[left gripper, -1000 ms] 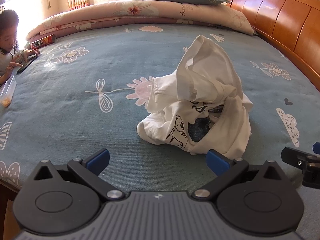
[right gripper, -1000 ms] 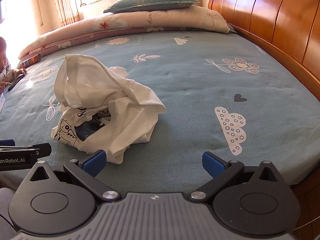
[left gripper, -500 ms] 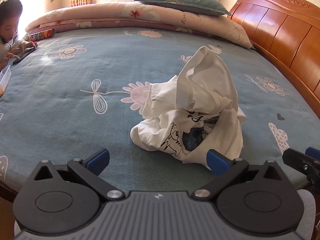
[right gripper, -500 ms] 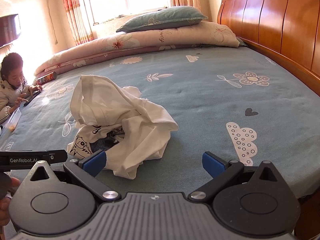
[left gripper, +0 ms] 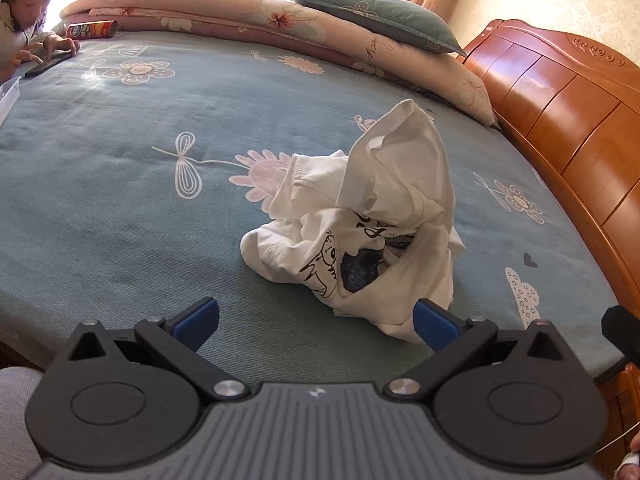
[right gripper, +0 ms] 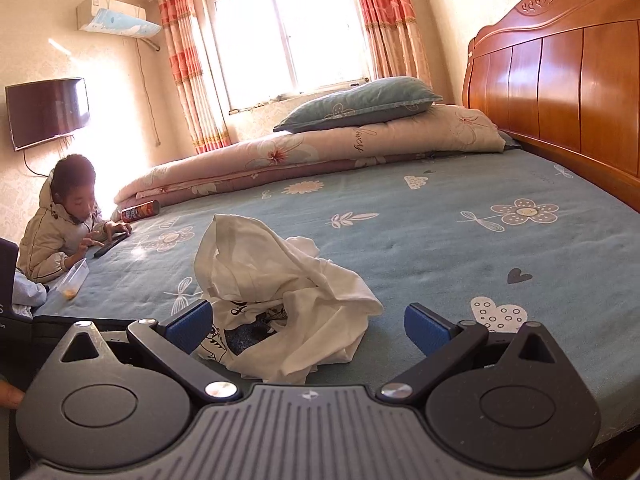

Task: Fold clothes

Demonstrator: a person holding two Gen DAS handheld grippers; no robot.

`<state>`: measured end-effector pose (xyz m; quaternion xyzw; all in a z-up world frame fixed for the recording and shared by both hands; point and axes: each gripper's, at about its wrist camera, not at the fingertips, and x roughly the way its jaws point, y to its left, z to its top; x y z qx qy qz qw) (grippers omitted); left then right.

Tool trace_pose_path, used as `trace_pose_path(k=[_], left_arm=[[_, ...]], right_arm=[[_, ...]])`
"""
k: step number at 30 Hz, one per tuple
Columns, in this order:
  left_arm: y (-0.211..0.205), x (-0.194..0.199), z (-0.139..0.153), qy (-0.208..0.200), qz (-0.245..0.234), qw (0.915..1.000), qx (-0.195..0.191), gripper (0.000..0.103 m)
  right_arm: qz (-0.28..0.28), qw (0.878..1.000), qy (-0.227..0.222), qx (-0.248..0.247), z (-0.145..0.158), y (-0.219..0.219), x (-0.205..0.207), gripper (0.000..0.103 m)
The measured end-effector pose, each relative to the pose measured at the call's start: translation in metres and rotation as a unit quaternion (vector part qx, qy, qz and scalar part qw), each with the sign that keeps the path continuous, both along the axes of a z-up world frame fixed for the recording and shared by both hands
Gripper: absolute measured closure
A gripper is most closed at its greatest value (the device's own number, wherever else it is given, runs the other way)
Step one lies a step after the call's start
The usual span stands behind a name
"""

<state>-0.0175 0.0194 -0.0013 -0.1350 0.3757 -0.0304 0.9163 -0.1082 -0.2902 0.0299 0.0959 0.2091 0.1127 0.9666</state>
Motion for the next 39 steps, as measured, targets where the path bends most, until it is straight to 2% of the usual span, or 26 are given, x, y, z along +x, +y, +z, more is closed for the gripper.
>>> trace_pose_path(k=[4, 8, 12, 15, 18, 24, 29, 33, 37, 39], left_arm=[[-0.005, -0.003, 0.002, -0.037, -0.035, 0.9987, -0.003, 0.0], [-0.017, 0.003, -0.009, -0.03, -0.079, 0.9964, 0.006, 0.001], [-0.023, 0.018, -0.027, -0.014, -0.112, 0.9936, 0.01, 0.001], [-0.022, 0.023, -0.038, -0.015, -0.104, 0.9943, 0.02, 0.001], [-0.011, 0.026, -0.044, -0.034, -0.086, 0.9956, 0.019, 0.001], [0.006, 0.044, -0.04, -0.03, -0.079, 0.9962, 0.017, 0.001], [0.009, 0.08, -0.031, -0.02, -0.123, 0.9914, 0.039, 0.001], [0.012, 0.111, -0.033, -0.016, -0.176, 0.9829, 0.053, 0.002], [0.01, 0.132, -0.039, 0.014, -0.201, 0.9782, 0.051, 0.002], [0.009, 0.136, -0.04, 0.026, -0.21, 0.9762, 0.049, 0.002]], right_arm=[[-0.014, 1.0, -0.01, -0.001, 0.005, -0.009, -0.006, 0.0], [-0.018, 1.0, -0.007, -0.008, -0.002, -0.013, 0.003, 0.0], [0.0, 0.999, 0.025, -0.043, -0.026, -0.002, 0.026, 0.001], [0.008, 0.998, 0.039, -0.058, -0.038, 0.004, 0.042, 0.003], [0.014, 0.997, 0.048, -0.053, -0.048, 0.004, 0.056, 0.003], [0.035, 0.996, 0.051, -0.064, -0.061, 0.004, 0.084, 0.009], [0.066, 0.993, 0.08, -0.064, -0.07, -0.001, 0.121, 0.009], [0.095, 0.987, 0.112, -0.07, -0.08, -0.007, 0.159, 0.016], [0.102, 0.979, 0.15, -0.089, -0.085, -0.012, 0.186, 0.02], [0.102, 0.976, 0.174, -0.077, -0.085, -0.015, 0.196, 0.021]])
